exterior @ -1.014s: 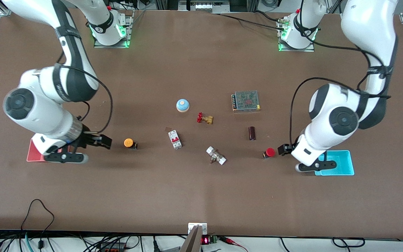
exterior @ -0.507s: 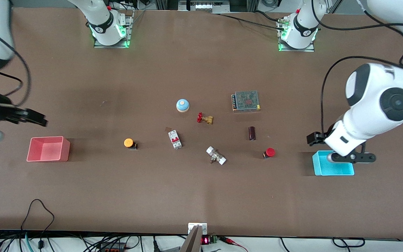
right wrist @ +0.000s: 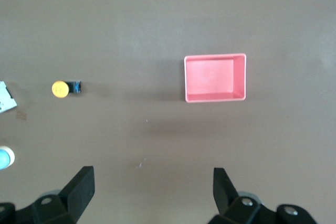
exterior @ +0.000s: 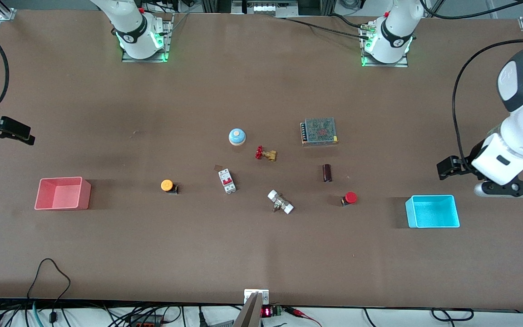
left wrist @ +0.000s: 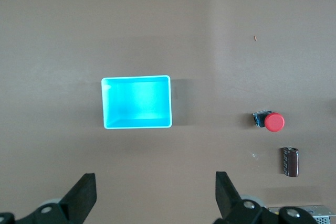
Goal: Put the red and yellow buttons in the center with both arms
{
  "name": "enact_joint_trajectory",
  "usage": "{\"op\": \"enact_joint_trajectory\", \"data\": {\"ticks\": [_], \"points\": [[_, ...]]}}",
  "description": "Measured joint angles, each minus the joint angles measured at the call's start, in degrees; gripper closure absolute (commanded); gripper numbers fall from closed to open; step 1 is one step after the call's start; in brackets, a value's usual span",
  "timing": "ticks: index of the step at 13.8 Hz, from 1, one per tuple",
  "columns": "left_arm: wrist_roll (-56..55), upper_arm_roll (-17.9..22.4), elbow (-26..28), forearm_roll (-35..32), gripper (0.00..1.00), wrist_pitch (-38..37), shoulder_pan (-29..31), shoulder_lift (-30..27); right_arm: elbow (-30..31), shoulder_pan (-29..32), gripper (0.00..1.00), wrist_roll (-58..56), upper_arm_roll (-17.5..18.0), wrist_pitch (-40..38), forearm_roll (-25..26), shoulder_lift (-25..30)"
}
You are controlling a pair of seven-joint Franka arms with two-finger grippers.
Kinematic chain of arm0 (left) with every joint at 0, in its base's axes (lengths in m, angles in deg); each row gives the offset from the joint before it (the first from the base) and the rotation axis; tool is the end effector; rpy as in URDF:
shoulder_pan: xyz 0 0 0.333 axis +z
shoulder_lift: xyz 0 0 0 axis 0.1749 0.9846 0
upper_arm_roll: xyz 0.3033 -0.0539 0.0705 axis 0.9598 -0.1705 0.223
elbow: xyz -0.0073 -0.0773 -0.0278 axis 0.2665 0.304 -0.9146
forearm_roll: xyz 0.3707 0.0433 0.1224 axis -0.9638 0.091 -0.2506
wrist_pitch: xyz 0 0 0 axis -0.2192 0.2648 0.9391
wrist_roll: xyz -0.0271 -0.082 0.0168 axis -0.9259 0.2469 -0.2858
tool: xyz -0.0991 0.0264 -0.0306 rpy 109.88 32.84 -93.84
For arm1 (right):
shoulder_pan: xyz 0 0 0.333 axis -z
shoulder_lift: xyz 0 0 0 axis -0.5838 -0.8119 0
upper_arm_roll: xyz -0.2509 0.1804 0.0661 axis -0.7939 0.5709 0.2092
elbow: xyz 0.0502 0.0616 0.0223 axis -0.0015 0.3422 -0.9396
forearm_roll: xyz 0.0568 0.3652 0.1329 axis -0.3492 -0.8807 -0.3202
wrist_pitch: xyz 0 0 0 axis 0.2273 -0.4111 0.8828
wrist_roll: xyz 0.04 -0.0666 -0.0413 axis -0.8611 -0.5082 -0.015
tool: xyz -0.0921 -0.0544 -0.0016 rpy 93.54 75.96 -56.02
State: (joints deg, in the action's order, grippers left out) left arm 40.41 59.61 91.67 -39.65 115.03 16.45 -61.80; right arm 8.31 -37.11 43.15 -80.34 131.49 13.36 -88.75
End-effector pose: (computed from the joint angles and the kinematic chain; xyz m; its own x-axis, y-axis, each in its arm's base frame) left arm 0.6493 -0.0213 0.5167 0.9975 0.0098 0.0696 0.0138 -0.9983 -0.0571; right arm 0.6098 -0.0460 0.5870 0.9995 -0.0021 -0.0308 -0.0019 -1.0000 0.0082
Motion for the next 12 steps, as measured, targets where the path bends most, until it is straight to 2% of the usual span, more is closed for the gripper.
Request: {"op": "enact_joint_trajectory", "data": {"ticks": [5, 9, 12], "points": [[5.1, 0.6, -0.04, 2.19, 0.0, -5.51, 1.27, -5.13, 2.52, 0.2, 0.0, 0.5, 0.02, -1.49, 0.23, 3.37], [7.58, 8.6, 0.06, 4.73, 0.0, -9.82, -4.27, -9.86, 4.89, 0.24, 0.0, 2.51, 0.55, -1.95, 0.25, 5.85], [8.27, 10.14, 0.26, 4.77, 0.0, -11.51, -6.05, -11.7, 5.1, 0.26, 0.0, 2.52, 0.58, -2.72, 0.35, 6.31]]}}
